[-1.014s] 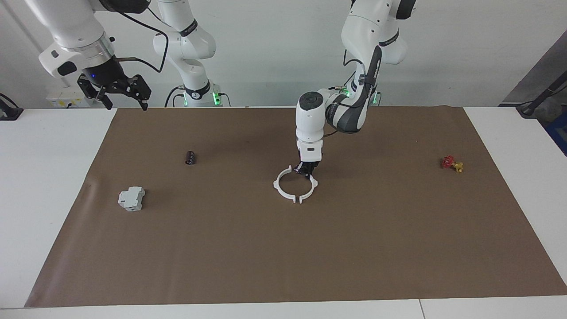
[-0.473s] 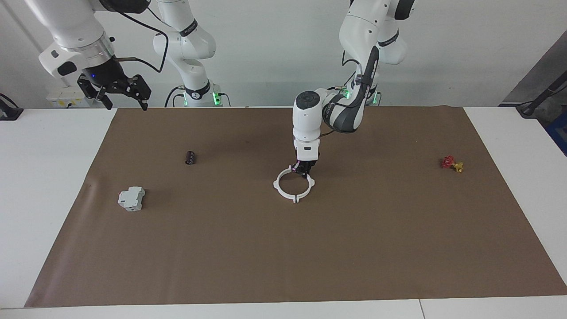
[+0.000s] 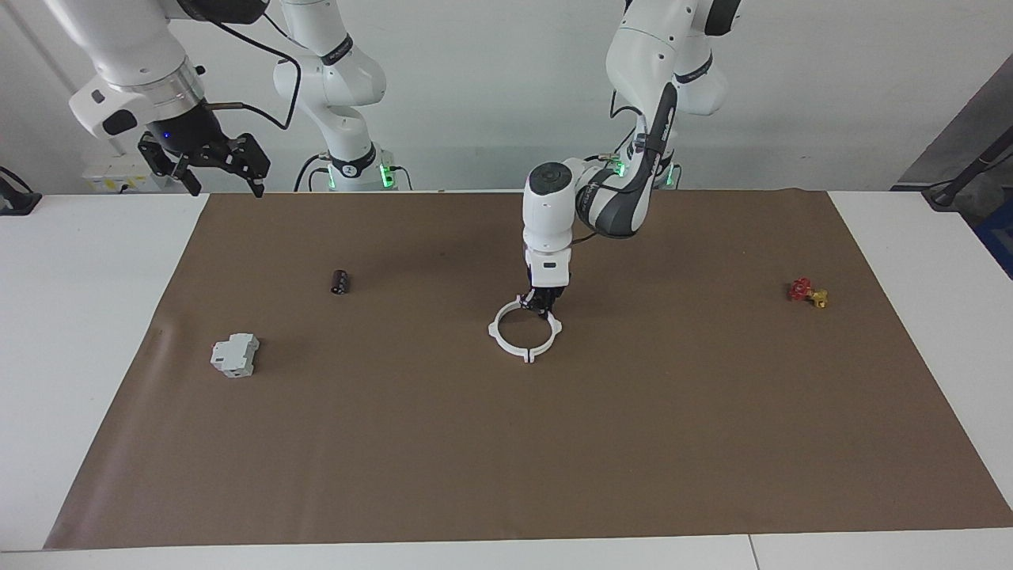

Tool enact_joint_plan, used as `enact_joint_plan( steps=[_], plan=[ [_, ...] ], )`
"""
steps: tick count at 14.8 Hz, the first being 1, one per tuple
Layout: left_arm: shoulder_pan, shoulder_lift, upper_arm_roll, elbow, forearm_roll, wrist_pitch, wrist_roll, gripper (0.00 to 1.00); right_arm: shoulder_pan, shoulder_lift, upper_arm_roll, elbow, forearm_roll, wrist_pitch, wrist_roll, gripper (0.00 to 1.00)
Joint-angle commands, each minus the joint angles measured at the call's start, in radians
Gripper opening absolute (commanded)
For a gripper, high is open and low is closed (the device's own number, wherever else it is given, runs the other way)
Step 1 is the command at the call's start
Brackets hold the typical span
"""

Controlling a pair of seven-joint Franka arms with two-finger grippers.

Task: Assemble drain pipe with both arms
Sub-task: 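Press the held half-ring against the placed half-ring with the left gripper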

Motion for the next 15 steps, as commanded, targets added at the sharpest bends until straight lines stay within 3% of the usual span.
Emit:
enact_joint_plan(
  steps=[1,4,5,6,15],
  plan=[
    [-0.017,0.021,0.014,0.017,0.025,0.009,-0.029,0.0,-0.012,-0.002,0.005,-0.009,0.016,0.014,0.011,1.0],
    [-0.017,0.021,0.014,0.017,0.025,0.013,-0.029,0.0,-0.012,-0.002,0.005,-0.011,0.018,0.014,0.011,1.0],
    [-0.017,0.021,0.014,0.017,0.025,0.013,-0.029,0.15,-0.012,-0.002,0.005,-0.011,0.016,0.014,0.011,1.0],
    [-0.015,0.023,0.014,0.017,0.026,0.015,-0.029,0.98,-0.012,-0.002,0.005,-0.011,0.018,0.014,0.011,1.0],
    [-0.017,0.021,0.014,0.022,0.04,-0.001,-0.027,1.0,-0.012,-0.002,0.005,-0.011,0.018,0.014,0.011,1.0]
  ],
)
